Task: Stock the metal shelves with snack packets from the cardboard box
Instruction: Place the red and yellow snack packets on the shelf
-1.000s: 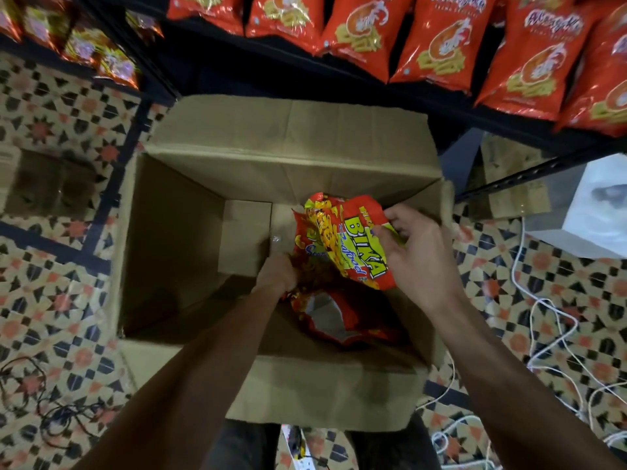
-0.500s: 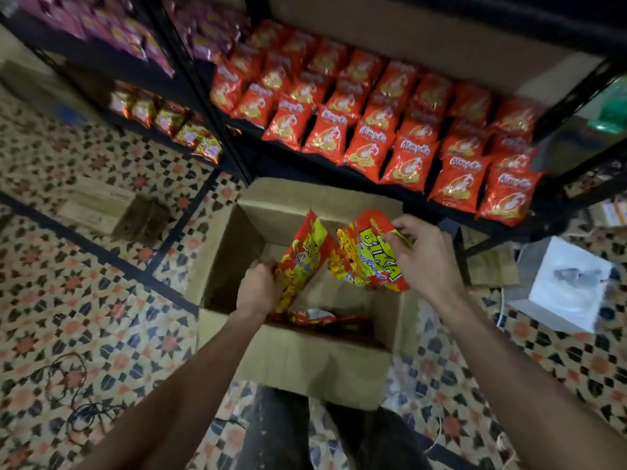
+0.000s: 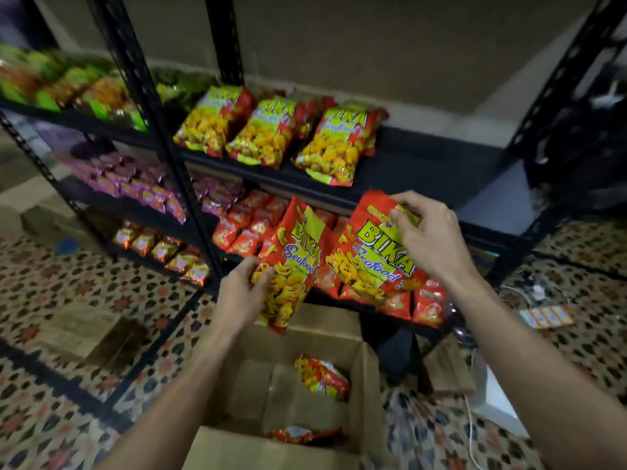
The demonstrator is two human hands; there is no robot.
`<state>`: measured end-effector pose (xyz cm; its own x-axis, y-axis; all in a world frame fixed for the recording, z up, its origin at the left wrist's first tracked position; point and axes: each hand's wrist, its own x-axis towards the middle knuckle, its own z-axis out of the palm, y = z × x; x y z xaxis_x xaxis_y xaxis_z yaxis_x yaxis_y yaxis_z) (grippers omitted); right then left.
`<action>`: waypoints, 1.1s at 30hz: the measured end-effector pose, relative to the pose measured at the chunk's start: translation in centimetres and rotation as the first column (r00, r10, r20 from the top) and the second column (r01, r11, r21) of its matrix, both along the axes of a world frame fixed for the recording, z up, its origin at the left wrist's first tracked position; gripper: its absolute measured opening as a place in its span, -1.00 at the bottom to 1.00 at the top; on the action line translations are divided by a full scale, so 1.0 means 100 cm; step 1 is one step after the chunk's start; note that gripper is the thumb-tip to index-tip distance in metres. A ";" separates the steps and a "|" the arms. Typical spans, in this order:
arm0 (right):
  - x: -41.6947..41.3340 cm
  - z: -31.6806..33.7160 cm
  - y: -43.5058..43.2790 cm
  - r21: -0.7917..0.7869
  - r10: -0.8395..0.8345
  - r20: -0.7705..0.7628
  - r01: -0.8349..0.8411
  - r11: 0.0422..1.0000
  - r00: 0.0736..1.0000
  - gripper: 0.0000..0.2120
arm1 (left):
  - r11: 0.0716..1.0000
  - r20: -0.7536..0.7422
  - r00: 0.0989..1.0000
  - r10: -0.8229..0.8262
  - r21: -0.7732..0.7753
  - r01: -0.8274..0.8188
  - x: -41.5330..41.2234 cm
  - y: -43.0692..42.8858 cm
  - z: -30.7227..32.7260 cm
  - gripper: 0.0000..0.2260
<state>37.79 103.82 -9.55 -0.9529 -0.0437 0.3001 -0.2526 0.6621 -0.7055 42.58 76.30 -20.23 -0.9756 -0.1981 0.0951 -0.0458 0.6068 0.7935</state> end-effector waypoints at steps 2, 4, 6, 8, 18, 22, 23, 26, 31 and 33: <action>-0.006 0.030 0.009 -0.006 -0.033 -0.079 0.033 0.999 0.996 -0.84 | 1.000 -0.083 0.996 -0.013 0.004 0.013 -0.008 0.004 0.023 -0.81; -0.013 0.055 0.019 -0.013 -0.076 -0.138 0.075 0.997 0.988 -0.82 | 0.998 -0.140 0.989 -0.043 0.039 0.049 -0.016 0.011 0.045 -0.80; -0.023 0.074 0.028 -0.018 -0.117 -0.170 0.115 0.993 0.978 -0.79 | 0.997 -0.195 0.980 -0.043 0.052 0.054 -0.024 0.017 0.062 -0.82; -0.036 0.087 0.038 -0.030 -0.121 -0.165 0.118 0.993 0.979 -0.80 | 0.998 -0.260 0.965 -0.017 0.055 0.033 -0.032 0.021 0.073 -0.86; -0.149 0.114 0.091 0.067 -0.076 -0.107 0.083 0.994 0.991 -0.85 | 0.972 -0.319 0.935 0.154 0.219 -0.085 -0.090 0.074 0.114 -0.52; -0.192 0.100 0.105 0.146 -0.062 -0.062 0.070 0.987 0.996 -0.83 | 0.960 -0.338 0.926 0.169 0.269 -0.077 -0.115 0.091 0.122 -0.50; -0.204 0.097 0.109 0.161 -0.078 -0.049 0.085 0.983 0.996 -0.82 | 0.956 -0.337 0.925 0.175 0.281 -0.078 -0.121 0.096 0.122 -0.50; -0.219 0.091 0.115 0.184 -0.127 0.007 0.123 0.975 0.992 -0.75 | 0.953 -0.344 0.923 0.175 0.295 -0.071 -0.130 0.106 0.125 -0.53; -0.239 0.091 0.113 0.326 -0.189 0.164 0.128 0.937 0.968 -0.78 | 0.947 -0.326 0.926 0.192 0.309 -0.088 -0.146 0.118 0.129 -0.68; -0.245 0.091 0.112 0.281 -0.202 0.152 0.153 0.947 0.968 -0.74 | 0.939 -0.314 0.932 0.183 0.336 -0.072 -0.152 0.120 0.126 -0.85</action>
<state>13.28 114.98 -0.40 -0.9890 0.0761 0.1271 -0.0012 0.8536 -0.5209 27.33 88.26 -7.66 -0.8608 -0.3925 0.3239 0.1964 0.3310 0.9230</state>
